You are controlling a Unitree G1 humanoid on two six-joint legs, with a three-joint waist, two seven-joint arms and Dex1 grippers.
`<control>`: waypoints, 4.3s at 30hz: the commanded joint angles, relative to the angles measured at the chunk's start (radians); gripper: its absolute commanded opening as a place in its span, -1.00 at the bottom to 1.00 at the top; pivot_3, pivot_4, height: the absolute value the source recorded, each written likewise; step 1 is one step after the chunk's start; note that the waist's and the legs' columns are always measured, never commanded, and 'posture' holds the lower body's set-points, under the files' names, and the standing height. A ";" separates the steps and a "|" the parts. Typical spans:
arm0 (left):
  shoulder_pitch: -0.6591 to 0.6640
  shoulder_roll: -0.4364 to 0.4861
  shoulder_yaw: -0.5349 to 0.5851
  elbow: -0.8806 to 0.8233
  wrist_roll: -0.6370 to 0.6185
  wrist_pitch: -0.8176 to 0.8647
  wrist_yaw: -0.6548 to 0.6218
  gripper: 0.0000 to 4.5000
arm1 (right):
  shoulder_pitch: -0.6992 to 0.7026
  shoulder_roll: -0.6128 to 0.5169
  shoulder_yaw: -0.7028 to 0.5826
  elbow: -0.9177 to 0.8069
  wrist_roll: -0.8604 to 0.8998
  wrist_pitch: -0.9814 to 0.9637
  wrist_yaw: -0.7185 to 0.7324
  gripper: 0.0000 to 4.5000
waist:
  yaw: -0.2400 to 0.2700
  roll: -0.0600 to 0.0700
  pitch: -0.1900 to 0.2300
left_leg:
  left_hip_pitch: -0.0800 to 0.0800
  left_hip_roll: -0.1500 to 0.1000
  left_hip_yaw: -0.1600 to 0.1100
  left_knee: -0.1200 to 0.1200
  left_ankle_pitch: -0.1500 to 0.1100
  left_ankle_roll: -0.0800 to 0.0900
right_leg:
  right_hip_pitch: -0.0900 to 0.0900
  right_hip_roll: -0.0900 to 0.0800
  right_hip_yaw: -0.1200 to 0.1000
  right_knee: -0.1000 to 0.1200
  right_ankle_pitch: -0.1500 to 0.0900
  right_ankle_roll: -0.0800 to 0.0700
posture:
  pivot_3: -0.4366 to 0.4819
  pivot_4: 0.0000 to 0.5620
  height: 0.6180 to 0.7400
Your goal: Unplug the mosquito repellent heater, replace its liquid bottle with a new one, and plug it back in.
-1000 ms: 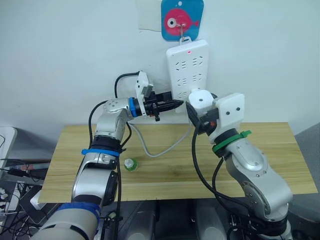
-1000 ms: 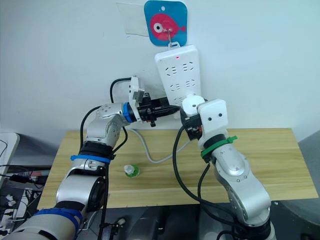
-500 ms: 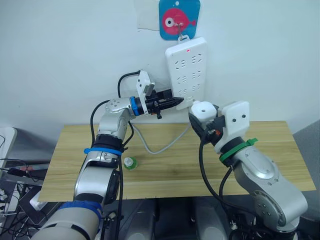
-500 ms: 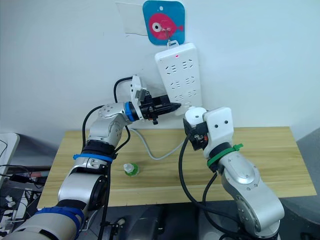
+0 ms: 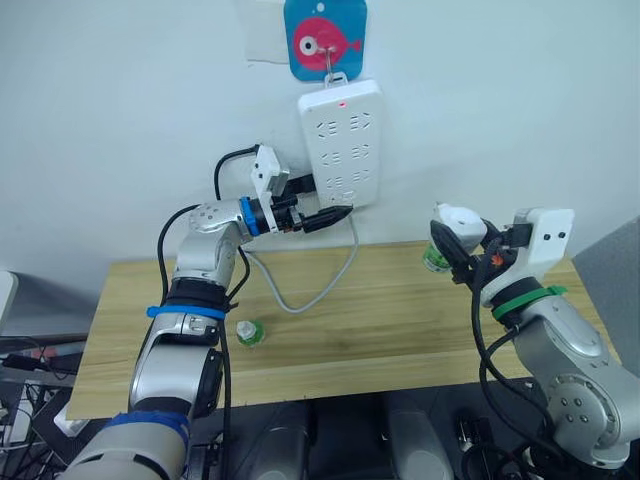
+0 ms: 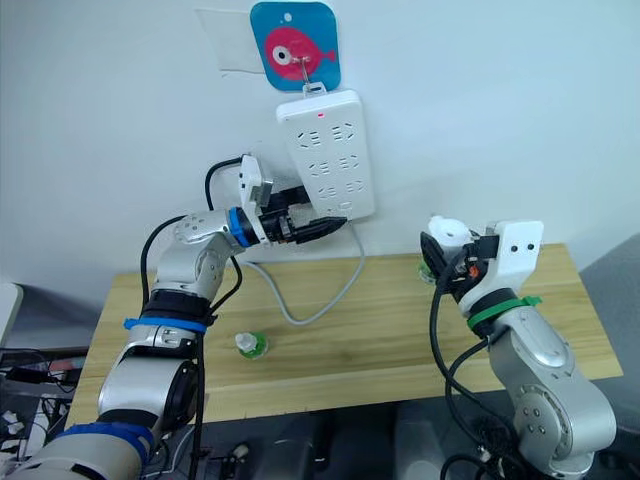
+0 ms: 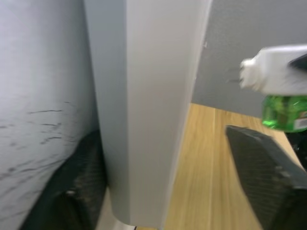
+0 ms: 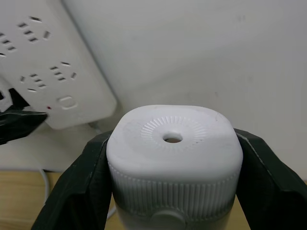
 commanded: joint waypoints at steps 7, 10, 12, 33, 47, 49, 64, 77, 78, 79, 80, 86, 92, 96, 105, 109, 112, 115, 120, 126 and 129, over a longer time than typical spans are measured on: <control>0.450 0.105 0.120 -0.615 -0.108 0.255 0.241 0.98 | -0.041 0.141 -0.227 0.210 0.345 0.015 -0.118 0.33 | -0.022 0.002 -0.001 | -0.002 0.006 0.009 -0.005 0.001 -0.002 | -0.006 0.000 0.004 -0.004 0.000 -0.001 | -0.44 -0.08 1.00; 0.570 0.072 0.082 -0.819 -0.131 0.286 0.310 0.98 | -0.066 0.203 -0.284 0.267 0.487 0.005 -0.238 0.33 | -0.002 0.007 -0.004 | -0.002 0.006 0.009 -0.004 0.001 -0.002 | -0.005 -0.001 0.006 -0.005 0.001 -0.003 | -0.40 -0.12 1.00; 0.597 0.047 0.052 -0.870 -0.126 0.288 0.346 0.98 | -0.073 0.227 -0.301 0.294 0.583 -0.013 -0.317 0.33 | 0.016 0.008 -0.005 | -0.002 0.006 0.009 -0.004 0.000 -0.001 | -0.005 0.000 0.006 -0.004 0.002 -0.005 | -0.40 -0.14 1.00; 0.517 -0.257 -0.305 -0.610 0.064 -0.022 0.417 0.98 | 0.071 0.164 0.001 0.307 0.999 -0.392 -0.556 0.33 | 0.004 0.031 -0.078 | 0.001 0.011 0.017 -0.001 -0.003 0.004 | -0.002 0.014 0.011 -0.004 0.002 -0.005 | -0.56 -0.45 1.00; 0.445 -0.304 -0.302 -0.472 0.093 -0.115 0.443 0.98 | 0.119 0.080 0.086 0.295 1.038 -0.492 -0.527 0.33 | -0.005 0.030 -0.103 | 0.003 0.011 0.020 0.000 -0.005 0.007 | -0.001 0.014 0.016 -0.005 0.002 -0.004 | -0.60 -0.45 1.00; 0.442 -0.309 -0.303 -0.462 0.098 -0.122 0.443 0.91 | 0.120 0.073 0.095 0.295 1.044 -0.502 -0.526 0.33 | -0.005 0.030 -0.104 | 0.003 0.011 0.022 0.001 -0.005 0.008 | -0.001 0.014 0.017 -0.004 0.002 -0.004 | -0.60 -0.43 1.00; 0.439 -0.330 -0.293 -0.445 0.094 -0.132 0.445 0.03 | 0.158 0.018 0.152 0.284 1.059 -0.537 -0.521 0.33 | -0.007 0.030 -0.104 | 0.005 0.011 0.029 0.001 -0.008 0.012 | -0.001 0.015 0.024 -0.004 0.002 -0.003 | -0.62 -0.37 1.00; 0.410 -0.152 -0.296 -0.447 0.062 -0.214 0.185 0.03 | 0.134 -0.435 0.102 0.460 1.402 -0.255 -0.364 0.98 | -0.010 0.030 -0.104 | 0.007 0.012 0.032 0.003 -0.010 0.016 | 0.000 0.015 0.027 -0.004 0.002 -0.002 | -0.60 -0.29 1.00; 0.410 -0.131 -0.297 -0.450 0.052 -0.218 0.148 0.03 | 0.114 -0.477 0.099 0.502 1.428 -0.200 -0.320 0.98 | -0.011 0.030 -0.103 | 0.007 0.012 0.033 0.003 -0.010 0.017 | 0.000 0.015 0.027 -0.005 0.002 -0.002 | -0.60 -0.29 1.00; 0.411 -0.111 -0.298 -0.450 0.043 -0.226 0.112 0.03 | 0.090 -0.518 0.101 0.553 1.441 -0.131 -0.265 0.98 | -0.011 0.030 -0.103 | 0.007 0.012 0.034 0.003 -0.011 0.017 | 0.000 0.015 0.027 -0.005 0.002 -0.001 | -0.60 -0.27 1.00; 0.410 -0.100 -0.298 -0.448 0.038 -0.231 0.089 0.03 | 0.074 -0.544 0.103 0.590 1.443 -0.084 -0.225 0.98 | -0.011 0.029 -0.103 | 0.007 0.012 0.033 0.003 -0.011 0.018 | 0.000 0.015 0.027 -0.005 0.002 -0.001 | -0.59 -0.26 1.00; 0.397 -0.060 -0.301 -0.418 0.024 -0.258 -0.014 0.03 | -0.106 -0.691 0.209 0.825 1.443 0.204 -0.014 0.98 | -0.006 0.028 -0.102 | 0.006 0.013 0.034 0.004 -0.012 0.020 | 0.001 0.015 0.027 -0.007 0.002 -0.001 | -0.53 -0.22 1.00; 0.392 -0.070 -0.303 -0.418 0.036 -0.289 -0.034 0.03 | -0.276 -0.728 0.313 0.992 1.443 0.326 0.044 0.98 | 0.000 0.027 -0.102 | 0.005 0.013 0.034 0.005 -0.012 0.021 | 0.001 0.015 0.027 -0.008 0.003 0.000 | -0.48 -0.20 1.00; 0.397 -0.070 -0.305 -0.424 0.052 -0.317 -0.027 0.03 | -0.303 -0.763 0.350 1.032 1.443 0.390 0.104 0.98 | 0.008 0.026 -0.101 | 0.004 0.012 0.034 0.005 -0.013 0.021 | 0.000 0.014 0.027 -0.009 0.003 0.001 | -0.44 -0.20 1.00; 0.398 -0.077 -0.304 -0.414 0.070 -0.349 -0.009 0.03 | -0.307 -0.787 0.369 1.026 1.443 0.363 0.109 0.98 | 0.019 0.026 -0.101 | 0.004 0.012 0.034 0.007 -0.013 0.021 | 0.000 0.014 0.028 -0.009 0.004 0.002 | -0.44 -0.19 1.00; 0.394 -0.075 -0.303 -0.399 0.070 -0.361 -0.012 0.03 | -0.314 -0.790 0.367 1.036 1.443 0.361 0.110 0.56 | 0.021 0.026 -0.101 | 0.004 0.012 0.034 0.007 -0.013 0.021 | 0.001 0.014 0.028 -0.009 0.004 0.002 | -0.44 -0.19 1.00; 0.395 -0.074 -0.307 -0.397 0.066 -0.366 -0.017 0.03 | -0.319 -0.791 0.364 1.040 1.443 0.360 0.114 0.34 | 0.021 0.026 -0.101 | 0.004 0.012 0.034 0.007 -0.013 0.021 | 0.001 0.014 0.028 -0.009 0.004 0.002 | -0.45 -0.19 1.00; 0.399 -0.073 -0.311 -0.400 0.062 -0.367 -0.024 0.03 | -0.317 -0.789 0.362 1.039 1.443 0.357 0.114 0.34 | 0.021 0.026 -0.101 | 0.004 0.012 0.034 0.007 -0.013 0.021 | 0.001 0.014 0.028 -0.009 0.004 0.002 | -0.46 -0.20 1.00; 0.403 -0.072 -0.296 -0.440 -0.014 -0.204 -0.015 0.03 | -0.309 -0.790 0.336 0.977 1.365 0.362 0.157 0.34 | 0.021 0.026 -0.101 | 0.004 0.012 0.034 0.007 -0.013 0.021 | 0.001 0.014 0.028 -0.010 0.004 0.002 | -0.46 -0.21 1.00; 0.329 -0.020 -0.231 -0.473 -0.388 0.616 0.051 0.03 | -0.302 -0.789 0.305 0.834 1.165 0.375 0.348 0.34 | 0.015 0.026 -0.101 | 0.003 0.012 0.033 0.007 -0.013 0.021 | 0.000 0.014 0.027 -0.009 0.004 0.003 | -0.45 -0.22 1.00; 0.213 -0.009 -0.152 -0.332 -0.569 1.052 0.084 0.03 | -0.310 -0.791 0.312 0.794 1.068 0.373 0.442 0.34 | 0.014 0.025 -0.100 | 0.003 0.011 0.032 0.009 -0.013 0.021 | 0.000 0.015 0.026 -0.007 0.004 0.004 | -0.46 -0.23 1.00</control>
